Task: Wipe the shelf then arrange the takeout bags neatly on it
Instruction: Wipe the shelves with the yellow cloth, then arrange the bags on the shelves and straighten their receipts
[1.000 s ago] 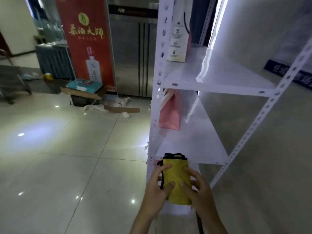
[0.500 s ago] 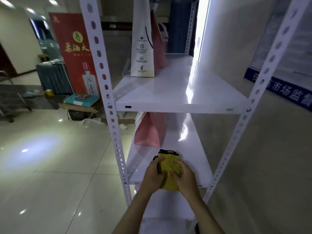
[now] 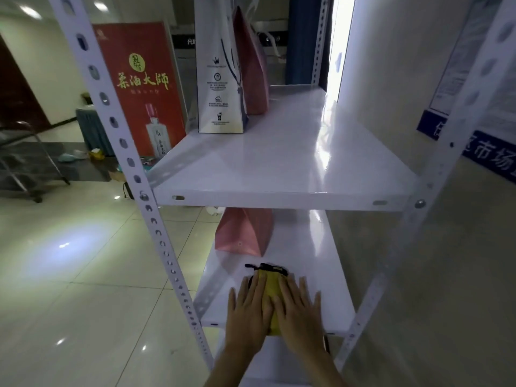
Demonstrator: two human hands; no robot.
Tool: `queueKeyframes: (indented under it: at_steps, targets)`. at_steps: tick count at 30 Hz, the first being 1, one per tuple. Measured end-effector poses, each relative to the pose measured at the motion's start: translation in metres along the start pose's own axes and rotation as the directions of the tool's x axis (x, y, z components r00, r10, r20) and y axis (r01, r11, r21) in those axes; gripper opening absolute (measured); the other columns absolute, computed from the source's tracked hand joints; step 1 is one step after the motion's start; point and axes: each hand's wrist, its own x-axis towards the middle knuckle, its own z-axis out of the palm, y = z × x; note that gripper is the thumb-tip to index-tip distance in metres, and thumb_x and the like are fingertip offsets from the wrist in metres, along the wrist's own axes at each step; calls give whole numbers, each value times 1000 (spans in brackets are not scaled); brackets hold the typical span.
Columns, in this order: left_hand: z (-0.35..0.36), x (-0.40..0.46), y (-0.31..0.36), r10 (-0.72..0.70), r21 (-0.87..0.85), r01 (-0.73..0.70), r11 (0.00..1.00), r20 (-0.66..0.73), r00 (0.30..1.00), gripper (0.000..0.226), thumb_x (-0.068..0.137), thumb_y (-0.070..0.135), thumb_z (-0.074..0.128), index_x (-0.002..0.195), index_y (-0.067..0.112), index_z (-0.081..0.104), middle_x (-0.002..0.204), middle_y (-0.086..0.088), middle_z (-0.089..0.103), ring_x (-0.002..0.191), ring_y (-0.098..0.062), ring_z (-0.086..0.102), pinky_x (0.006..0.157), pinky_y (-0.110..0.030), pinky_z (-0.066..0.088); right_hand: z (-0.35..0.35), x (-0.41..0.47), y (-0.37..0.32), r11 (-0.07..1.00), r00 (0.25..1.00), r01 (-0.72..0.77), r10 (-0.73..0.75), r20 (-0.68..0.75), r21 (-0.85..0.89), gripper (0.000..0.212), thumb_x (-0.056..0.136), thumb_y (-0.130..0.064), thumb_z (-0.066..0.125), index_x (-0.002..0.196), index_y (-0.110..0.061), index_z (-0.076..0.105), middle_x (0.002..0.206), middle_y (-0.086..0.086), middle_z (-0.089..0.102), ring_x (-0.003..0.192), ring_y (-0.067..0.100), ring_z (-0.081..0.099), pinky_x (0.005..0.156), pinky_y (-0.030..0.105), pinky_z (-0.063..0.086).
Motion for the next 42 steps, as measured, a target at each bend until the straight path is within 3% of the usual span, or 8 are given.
queueKeyframes:
  at_steps: [6,9,13,17,21,25,30,42]
  targets:
    - [-14,11,2,-50,35,45,998,141,989,61,108,42,14,151,14,47,155,-1,48,139,-28,51,102,-56,49,-9,6,-5,998,998,-19,23,65,-57,65,100,-54,28,155,-21,41,161,3,41,148,36,38,110,72,32]
    - [-24,13,5,-27,12,25,1000,137,990,81,97,57,-14,162,20,17,168,4,18,155,-24,22,120,-54,26,-16,4,-6,1000,993,-17,19,114,-22,68,99,-56,24,155,-21,40,162,3,37,150,35,33,113,71,26]
    - [-50,5,2,-34,-153,52,987,120,992,62,100,54,20,150,26,42,156,6,43,141,-20,43,111,-39,43,-38,-15,-20,950,1000,-13,21,-21,313,69,103,-60,17,145,-21,55,162,-6,33,154,20,24,125,47,25]
    - [-76,-30,-14,-6,-147,15,989,63,998,39,97,52,29,112,31,58,102,11,63,93,-15,62,72,-34,54,-53,-55,-43,904,971,5,99,-219,428,16,94,-17,70,109,-20,75,121,-6,67,110,14,63,88,22,53]
    - [-104,-73,-48,-55,-156,63,986,55,997,20,100,43,47,108,35,64,98,14,68,89,-11,66,68,-28,53,-48,-85,-68,922,993,-95,112,-23,376,1,91,-29,73,92,-31,73,63,-14,55,54,-3,43,54,6,29]
    - [-126,-103,-101,-30,-167,46,985,96,995,17,97,42,52,107,37,65,96,16,71,84,-8,68,63,-22,46,-22,-101,-105,946,999,-45,34,42,321,17,87,-38,66,71,-31,64,63,-10,62,57,3,52,56,22,48]
    - [-157,-134,-195,-18,-191,54,980,184,983,25,100,45,47,119,37,62,109,18,70,91,-3,66,78,-23,54,-8,-105,-199,962,987,-7,-38,158,274,34,97,-35,60,66,-32,43,58,-11,46,56,6,50,52,14,31]
    - [-245,-182,-396,-207,-243,233,942,129,970,18,102,39,51,114,38,64,99,21,67,85,1,64,74,-22,52,37,-72,-384,949,974,60,-123,190,309,15,96,-43,58,92,-33,69,74,-24,66,71,-3,65,69,24,57]
